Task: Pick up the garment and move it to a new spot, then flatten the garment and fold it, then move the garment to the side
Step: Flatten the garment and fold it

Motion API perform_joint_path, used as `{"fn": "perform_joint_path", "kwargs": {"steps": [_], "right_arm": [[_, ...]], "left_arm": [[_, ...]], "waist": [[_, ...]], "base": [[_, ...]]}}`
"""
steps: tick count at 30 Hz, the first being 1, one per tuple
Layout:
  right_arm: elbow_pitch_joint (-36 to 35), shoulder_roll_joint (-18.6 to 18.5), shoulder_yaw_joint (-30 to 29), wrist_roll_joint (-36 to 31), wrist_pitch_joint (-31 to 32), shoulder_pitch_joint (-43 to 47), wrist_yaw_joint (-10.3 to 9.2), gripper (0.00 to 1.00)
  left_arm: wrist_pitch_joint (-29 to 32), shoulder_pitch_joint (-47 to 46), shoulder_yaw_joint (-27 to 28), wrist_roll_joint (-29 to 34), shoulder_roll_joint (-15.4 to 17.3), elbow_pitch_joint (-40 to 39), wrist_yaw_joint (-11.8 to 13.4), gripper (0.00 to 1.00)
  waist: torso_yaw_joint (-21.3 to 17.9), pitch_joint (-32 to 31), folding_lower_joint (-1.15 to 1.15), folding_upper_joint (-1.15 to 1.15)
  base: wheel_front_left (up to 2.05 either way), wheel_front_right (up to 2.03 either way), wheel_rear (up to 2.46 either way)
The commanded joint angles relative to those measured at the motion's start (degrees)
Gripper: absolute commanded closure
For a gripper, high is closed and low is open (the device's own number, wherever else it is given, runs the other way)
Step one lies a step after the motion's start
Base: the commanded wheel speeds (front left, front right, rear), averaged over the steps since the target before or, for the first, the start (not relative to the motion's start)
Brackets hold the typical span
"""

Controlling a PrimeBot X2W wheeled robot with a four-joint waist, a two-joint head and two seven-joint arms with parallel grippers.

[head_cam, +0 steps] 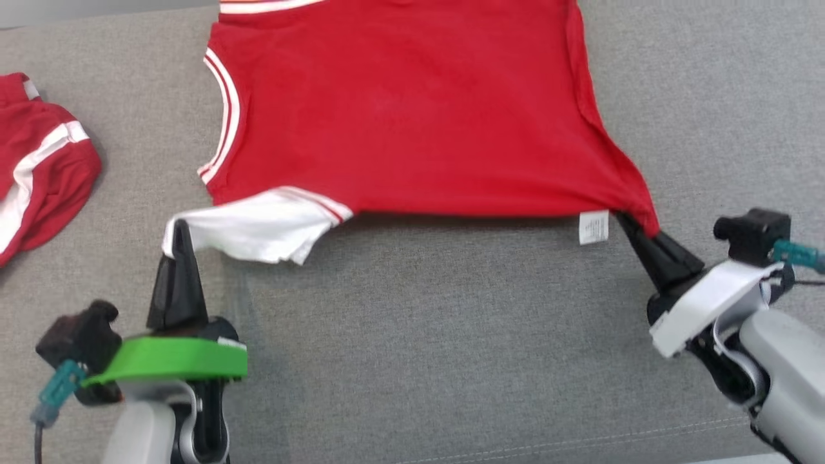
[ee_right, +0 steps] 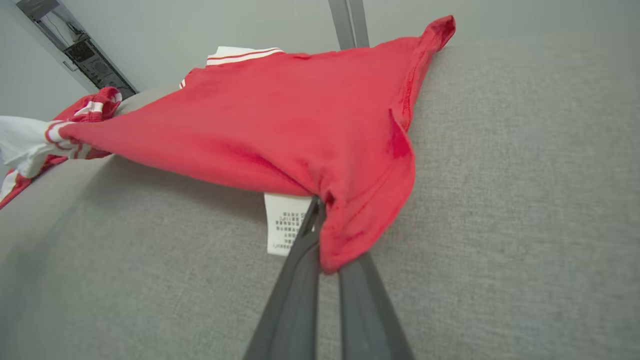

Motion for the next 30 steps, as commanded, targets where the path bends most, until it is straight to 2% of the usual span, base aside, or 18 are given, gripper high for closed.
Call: {"fn": "perform_joint_path", "kwargs": {"steps": [1,8,15,23,30], "right_arm": [[-0.63,0.03,-0.47,-1.41,-0.16,2.66,-0.10,1.00],[-3.04,1.04,-4.49,-6.19,-0.16,14.16,-0.10,1.00],[-4.16,1.94,-7.63,-8.44,-0.17,20.57,-0.10,1.00],[-4.77,2.62,-8.97,-9.98,1.63,19.57,-0.10,1.00],[-6.04,3.81,-9.13,-8.96,4.07,14.96,-0.10,1.00]], "left_arm": [[-0.17,2.96,0.67,0.31,-0.15,-0.66,0.16,1.00],[-0.15,12.54,-1.25,1.82,-0.64,-0.99,-0.92,1.00],[0.45,16.19,-2.64,2.15,-0.10,-1.40,-0.94,1.00],[1.59,12.16,-3.70,3.14,1.43,-2.02,-2.12,1.00],[5.16,3.42,-5.58,5.03,4.35,-0.10,-4.26,1.00]], "waist": [[0.23,-1.86,0.00,0.00],[0.27,-4.19,0.00,0.00],[-0.33,-5.13,0.00,0.00],[-0.86,-5.46,0.00,0.00],[-1.51,-4.72,0.00,0.00]], "base": [[0.00,0.00,0.00],[0.00,0.00,0.00],[0.00,0.00,0.00],[0.00,0.00,0.00],[0.00,0.00,0.00]]}}
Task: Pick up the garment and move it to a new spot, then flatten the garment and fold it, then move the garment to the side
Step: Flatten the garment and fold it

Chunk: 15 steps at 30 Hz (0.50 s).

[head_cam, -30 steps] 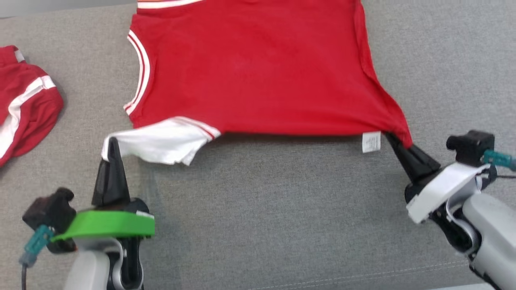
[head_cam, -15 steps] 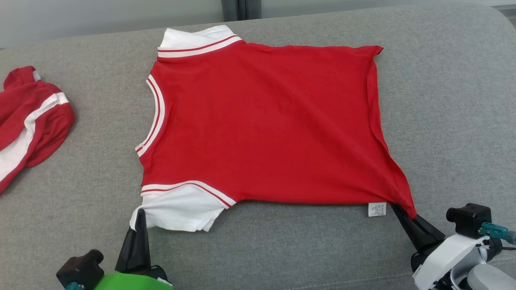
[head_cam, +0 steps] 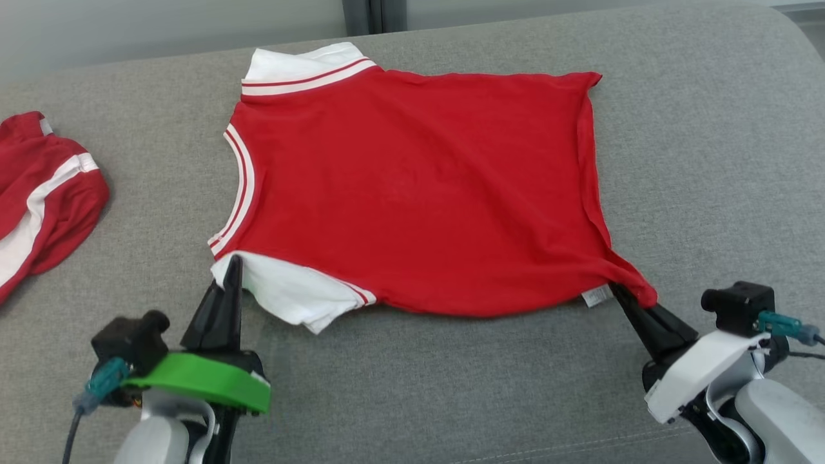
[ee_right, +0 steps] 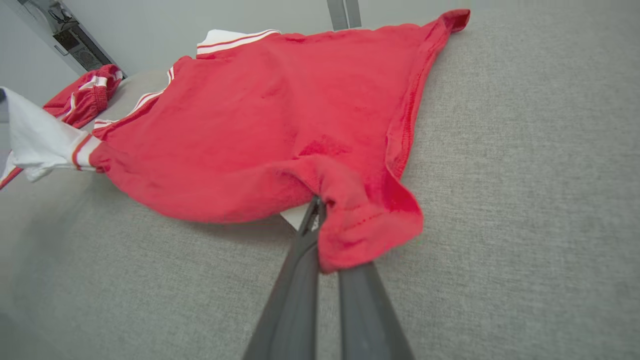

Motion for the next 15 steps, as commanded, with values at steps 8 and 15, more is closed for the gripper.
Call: {"fn": "perform_joint_path", "kwargs": {"steps": [8,15], "right_arm": [[1.24,1.26,-0.27,2.97,3.66,-9.10,-0.10,1.00],[7.13,3.57,1.37,4.03,3.95,-16.99,-0.10,1.00]], "left_arm": [[3.24,-15.49,-1.53,2.01,2.75,7.82,-2.44,1.00],[2.19,-26.54,-2.99,2.60,2.65,20.37,-3.83,1.00]], "waist": [[-1.31,4.57,0.01,0.00],[-1.96,7.63,0.01,0.00]], "base": [[0.00,0.00,0.00],[0.00,0.00,0.00]]}}
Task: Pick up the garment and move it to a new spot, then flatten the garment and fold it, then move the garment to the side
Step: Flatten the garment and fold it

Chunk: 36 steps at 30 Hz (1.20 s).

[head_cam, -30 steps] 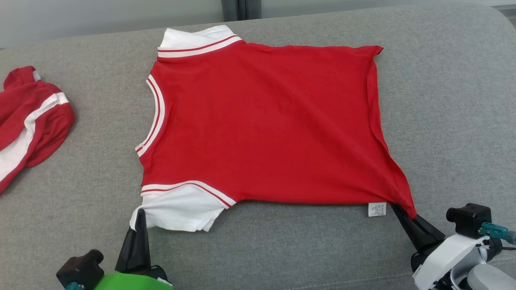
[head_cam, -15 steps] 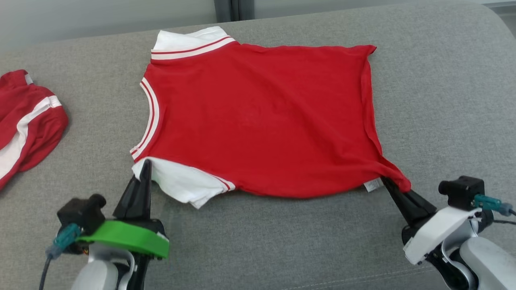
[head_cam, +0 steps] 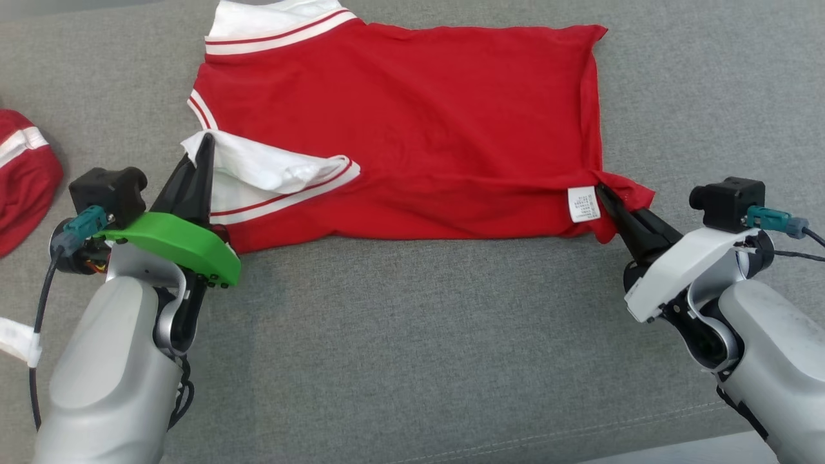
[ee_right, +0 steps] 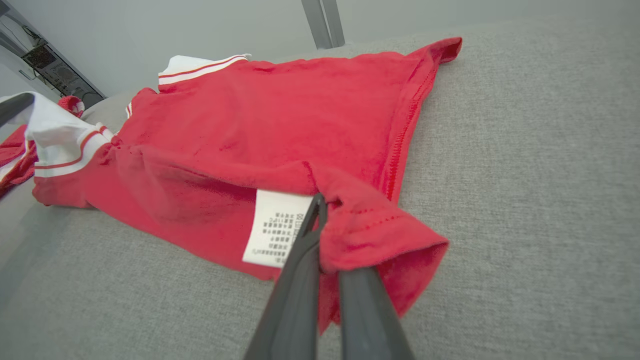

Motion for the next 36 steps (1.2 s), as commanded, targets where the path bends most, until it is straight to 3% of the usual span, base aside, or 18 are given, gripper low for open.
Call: {"fn": "perform_joint_path", "kwargs": {"steps": [1,2,3,4,5,10,19,35,36], "right_arm": [[1.18,0.49,0.36,0.74,-0.35,-1.09,-0.09,1.00],[2.21,0.88,0.39,0.54,-1.09,-1.86,-0.09,0.78],[2.98,1.29,0.57,0.61,-1.43,-2.32,-0.09,0.11],[3.80,1.73,0.77,0.76,-2.16,-2.65,-0.09,0.00],[4.39,1.98,0.75,0.81,-2.95,-2.81,-0.09,0.00],[6.64,1.82,0.16,-0.66,-6.16,-0.11,-0.09,0.00],[5.28,1.99,-4.17,-2.96,-7.78,6.35,-0.09,0.00],[13.58,11.44,-9.08,-8.44,-7.94,3.36,-0.08,0.00],[14.25,12.10,-9.03,-8.18,-7.90,3.08,-0.08,0.00]], "left_arm": [[-0.37,-1.72,-0.33,0.20,-0.24,2.12,-0.44,1.00],[-0.75,-2.93,-0.65,0.15,-0.39,4.29,-0.48,1.00],[-1.24,-3.92,-0.85,0.34,-0.42,5.72,-0.63,0.96],[-2.02,-4.84,-1.02,0.37,-0.59,7.43,-0.77,0.50],[-2.72,-5.36,-1.11,0.31,-0.76,8.77,-0.86,0.00],[-6.28,-4.76,0.00,-0.96,-1.18,12.84,-0.98,0.00],[-7.54,4.76,1.40,-1.86,0.33,11.32,-1.29,0.00],[-4.68,3.34,-2.03,-1.89,-1.00,17.95,-1.31,0.00],[-4.62,3.01,-2.26,-2.08,-1.18,18.61,-1.35,0.25]], "waist": [[-0.57,1.11,0.00,0.00],[-0.60,1.21,0.00,0.00],[-0.62,1.24,0.00,0.00],[-0.62,1.19,0.00,0.00],[-0.62,1.06,0.00,0.00],[-0.51,-0.91,0.00,0.00],[-0.48,-3.00,0.00,0.00],[0.08,-1.14,0.00,0.00],[0.10,-1.03,0.00,0.00]], "base": [[0.00,0.00,0.00],[0.00,0.00,0.00],[0.00,0.00,0.00],[0.00,0.00,0.00],[0.00,0.00,0.00],[0.00,0.00,0.00],[0.00,0.00,0.00],[0.00,0.00,0.00],[0.00,0.00,0.00]]}}
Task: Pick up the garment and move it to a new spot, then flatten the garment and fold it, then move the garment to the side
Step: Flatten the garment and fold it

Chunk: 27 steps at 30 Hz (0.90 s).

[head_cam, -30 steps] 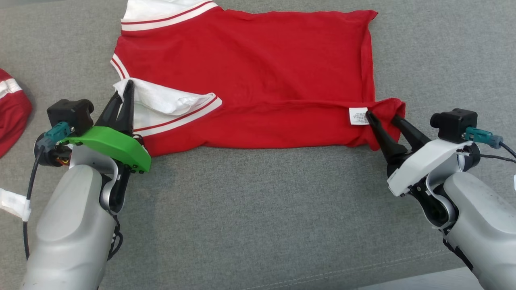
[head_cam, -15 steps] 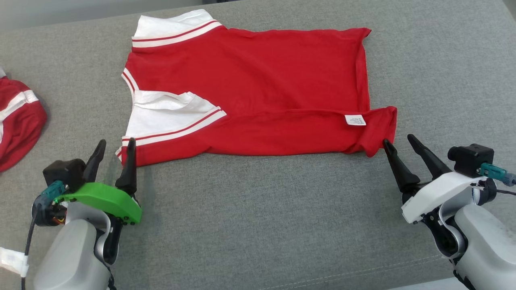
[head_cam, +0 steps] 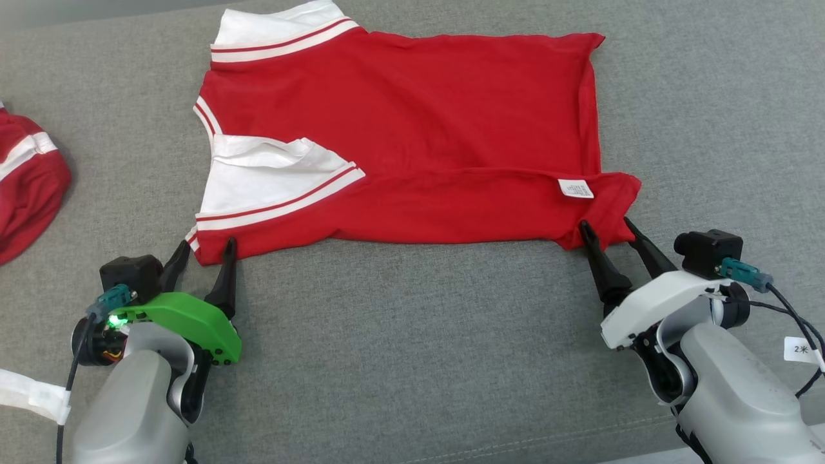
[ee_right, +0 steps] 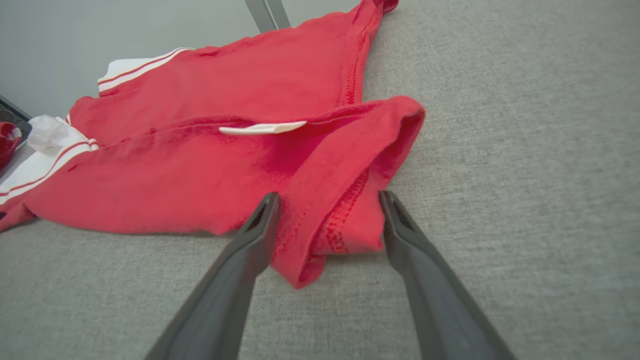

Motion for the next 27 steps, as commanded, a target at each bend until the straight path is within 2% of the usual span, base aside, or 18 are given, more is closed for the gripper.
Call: {"fn": "perform_joint_path", "kwargs": {"steps": [1,2,13,20,27], "right_arm": [[0.71,0.45,0.11,0.14,-0.13,-0.60,-0.07,0.56],[1.18,0.68,0.16,0.17,-0.16,-0.98,-0.07,1.00],[2.93,-0.40,-0.93,1.28,-0.54,-0.32,-0.07,1.00],[-1.78,-3.33,-1.05,0.90,-0.50,5.86,-0.08,1.00],[-8.74,-5.77,-3.44,0.47,1.00,14.98,-0.08,1.00]], "left_arm": [[0.12,-0.76,-0.32,-0.44,-0.19,0.82,-0.30,0.55],[-0.07,-1.01,-0.43,-0.93,-0.47,1.23,-0.29,1.00],[-2.30,0.07,0.08,-4.30,-0.50,2.03,-0.35,1.00],[-2.82,8.23,0.40,-4.95,-0.91,-4.46,-0.27,1.00],[-2.76,20.24,2.88,-4.99,-2.24,-14.47,2.91,1.00]], "waist": [[0.02,0.15,0.00,0.00],[0.09,0.15,0.00,0.00],[1.19,-3.74,0.00,0.00],[2.82,-8.36,0.00,0.00],[4.01,-10.66,0.00,0.00]], "base": [[0.00,0.00,0.00],[0.00,0.00,0.00],[0.00,0.00,0.00],[0.00,0.00,0.00],[0.00,0.00,0.00]]}}
